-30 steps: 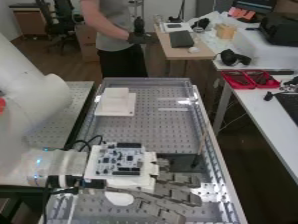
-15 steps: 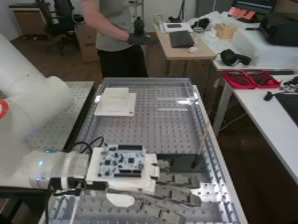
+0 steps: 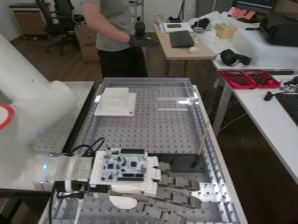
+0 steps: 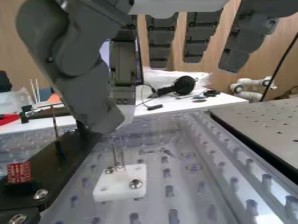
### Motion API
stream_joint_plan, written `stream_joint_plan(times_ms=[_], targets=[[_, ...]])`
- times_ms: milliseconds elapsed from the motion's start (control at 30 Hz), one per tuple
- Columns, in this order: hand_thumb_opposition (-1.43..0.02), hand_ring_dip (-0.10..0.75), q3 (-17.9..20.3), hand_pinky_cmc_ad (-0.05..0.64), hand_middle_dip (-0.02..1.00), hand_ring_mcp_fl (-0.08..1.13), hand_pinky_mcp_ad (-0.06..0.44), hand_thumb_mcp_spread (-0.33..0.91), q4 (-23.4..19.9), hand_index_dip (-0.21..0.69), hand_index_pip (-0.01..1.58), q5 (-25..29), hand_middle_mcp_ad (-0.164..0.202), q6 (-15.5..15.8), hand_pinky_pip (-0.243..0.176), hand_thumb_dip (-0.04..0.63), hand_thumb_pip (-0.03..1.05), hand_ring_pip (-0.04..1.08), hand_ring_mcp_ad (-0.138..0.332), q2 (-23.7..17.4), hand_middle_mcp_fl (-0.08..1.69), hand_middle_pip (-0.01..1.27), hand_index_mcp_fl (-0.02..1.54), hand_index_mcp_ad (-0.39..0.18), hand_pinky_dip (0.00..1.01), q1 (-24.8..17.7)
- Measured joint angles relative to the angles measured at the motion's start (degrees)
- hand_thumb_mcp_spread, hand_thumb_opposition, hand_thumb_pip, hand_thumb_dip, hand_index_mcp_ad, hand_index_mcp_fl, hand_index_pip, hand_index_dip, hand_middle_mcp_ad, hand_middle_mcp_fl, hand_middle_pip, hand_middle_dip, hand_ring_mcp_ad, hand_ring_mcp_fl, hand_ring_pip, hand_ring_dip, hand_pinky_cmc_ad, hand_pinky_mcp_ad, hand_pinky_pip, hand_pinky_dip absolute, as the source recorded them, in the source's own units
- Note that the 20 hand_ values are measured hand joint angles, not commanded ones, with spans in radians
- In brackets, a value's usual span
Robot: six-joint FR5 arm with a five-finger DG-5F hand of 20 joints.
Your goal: Grab the paper clip and place it in the clear container
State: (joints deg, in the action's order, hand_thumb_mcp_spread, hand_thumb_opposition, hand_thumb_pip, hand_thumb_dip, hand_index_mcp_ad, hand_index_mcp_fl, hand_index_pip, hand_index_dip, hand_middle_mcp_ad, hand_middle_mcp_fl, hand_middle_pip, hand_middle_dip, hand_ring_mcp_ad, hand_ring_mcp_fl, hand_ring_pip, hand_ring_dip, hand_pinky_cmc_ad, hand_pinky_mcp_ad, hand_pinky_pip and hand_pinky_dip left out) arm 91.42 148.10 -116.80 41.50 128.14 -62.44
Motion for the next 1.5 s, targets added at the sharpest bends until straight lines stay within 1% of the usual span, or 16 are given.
stream_joint_plan(times_ms=[600,867,1133,1233,1500], targets=[[-0.83,0.112,0.0,0.319,0.19,0.00,0.264,0.41,0.2,0.091,1.55,0.4,0.042,-0.5,-0.026,0.300,0.78,0.10,0.133,1.3,0.04,0.12,0.19,-0.127,0.20,-0.1],[-0.83,0.112,-0.5,0.319,0.19,0.00,0.265,0.41,0.3,0.091,1.56,0.4,0.038,-0.7,-0.026,0.300,0.79,0.10,0.117,1.8,0.04,0.12,0.19,-0.127,0.20,-0.1],[-0.83,0.112,-0.7,0.319,0.19,0.00,0.265,0.41,0.6,0.087,1.55,0.2,0.038,-0.9,-0.026,0.300,0.79,0.10,0.115,2.1,0.04,0.12,0.20,-0.127,0.21,-0.1],[-0.84,0.112,-0.6,0.323,0.19,0.00,0.265,0.41,0.5,0.087,1.55,0.1,0.042,-0.9,-0.026,0.300,0.79,0.10,0.119,2.1,0.04,0.12,0.22,-0.138,0.20,-0.1],[-0.84,0.112,-0.4,0.323,0.19,0.00,0.262,0.42,0.2,0.087,1.55,0.3,0.042,-1.2,-0.026,0.302,0.78,0.10,0.115,2.1,0.06,0.12,0.23,-0.140,0.20,-0.1]])
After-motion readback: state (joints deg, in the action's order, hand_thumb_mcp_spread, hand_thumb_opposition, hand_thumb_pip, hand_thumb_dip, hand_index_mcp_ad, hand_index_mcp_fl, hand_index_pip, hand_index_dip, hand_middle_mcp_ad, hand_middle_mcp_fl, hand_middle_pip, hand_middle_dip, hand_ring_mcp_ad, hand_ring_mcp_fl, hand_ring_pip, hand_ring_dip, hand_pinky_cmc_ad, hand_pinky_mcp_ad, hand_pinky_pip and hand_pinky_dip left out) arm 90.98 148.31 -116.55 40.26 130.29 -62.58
